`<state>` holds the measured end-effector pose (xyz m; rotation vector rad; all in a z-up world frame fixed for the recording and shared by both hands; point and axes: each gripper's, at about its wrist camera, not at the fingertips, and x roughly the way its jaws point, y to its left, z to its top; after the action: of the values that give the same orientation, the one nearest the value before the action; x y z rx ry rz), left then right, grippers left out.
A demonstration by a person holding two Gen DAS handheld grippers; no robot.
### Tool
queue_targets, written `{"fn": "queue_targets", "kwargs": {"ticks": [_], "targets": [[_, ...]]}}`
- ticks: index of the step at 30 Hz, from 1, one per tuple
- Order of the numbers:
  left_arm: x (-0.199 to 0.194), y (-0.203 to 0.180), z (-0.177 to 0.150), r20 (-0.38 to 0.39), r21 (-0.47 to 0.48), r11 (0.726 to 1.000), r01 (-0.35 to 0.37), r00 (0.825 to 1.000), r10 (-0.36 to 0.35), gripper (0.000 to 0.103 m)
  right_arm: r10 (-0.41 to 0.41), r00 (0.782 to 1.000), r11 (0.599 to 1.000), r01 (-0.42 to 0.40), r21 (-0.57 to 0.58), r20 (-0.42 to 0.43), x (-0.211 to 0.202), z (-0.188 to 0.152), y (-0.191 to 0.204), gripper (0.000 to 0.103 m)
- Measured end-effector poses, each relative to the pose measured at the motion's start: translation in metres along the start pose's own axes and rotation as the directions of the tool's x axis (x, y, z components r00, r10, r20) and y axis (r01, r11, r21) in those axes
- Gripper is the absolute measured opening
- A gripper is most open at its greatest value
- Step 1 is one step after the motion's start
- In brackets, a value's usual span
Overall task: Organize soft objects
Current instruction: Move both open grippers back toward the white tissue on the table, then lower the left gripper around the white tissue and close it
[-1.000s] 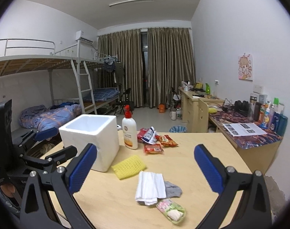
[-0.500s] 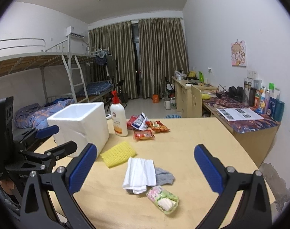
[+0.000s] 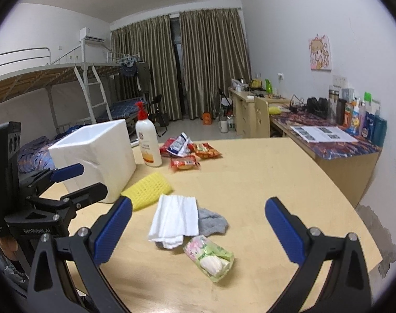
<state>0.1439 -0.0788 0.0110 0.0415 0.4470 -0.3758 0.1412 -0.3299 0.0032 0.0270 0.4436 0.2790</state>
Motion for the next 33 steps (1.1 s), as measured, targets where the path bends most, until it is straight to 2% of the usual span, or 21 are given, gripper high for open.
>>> {"fn": "queue_targets", "kwargs": {"ticks": [10,16,19,21,28,33], "targets": [[0.038,0.001,-0.007,-0.069,-0.026,0.999,0.048,0.996,-0.05,0.097,0.01,0.998,1.0,-0.01,-0.002,-0.063,0.017,-0.014,-0.01,0.103],[0.061,0.001,-0.014,-0.114,-0.042,0.998,0.052,0.992,-0.057,0.096,0.024,0.993,1.0,-0.022,0.016,-0.113,0.032,-0.024,-0.023,0.103],[0.07,-0.003,-0.017,-0.138,-0.036,0.998,0.053,0.989,-0.057,0.093,0.029,0.99,0.999,-0.027,0.022,-0.139,0.04,-0.029,-0.029,0.103],[0.079,-0.006,-0.019,-0.169,-0.036,0.997,0.066,0.983,-0.071,0.088,0.04,0.988,0.999,-0.036,0.028,-0.15,0.043,-0.03,-0.031,0.103],[0.106,-0.006,-0.024,-0.265,-0.089,0.993,0.073,0.96,-0.094,0.083,0.064,0.983,0.998,-0.061,0.02,-0.171,0.05,-0.035,-0.036,0.103],[0.123,-0.009,-0.028,-0.324,-0.114,0.991,0.076,0.94,-0.11,0.074,0.083,0.98,0.996,-0.08,0.028,-0.182,0.055,-0.037,-0.042,0.103]]}}
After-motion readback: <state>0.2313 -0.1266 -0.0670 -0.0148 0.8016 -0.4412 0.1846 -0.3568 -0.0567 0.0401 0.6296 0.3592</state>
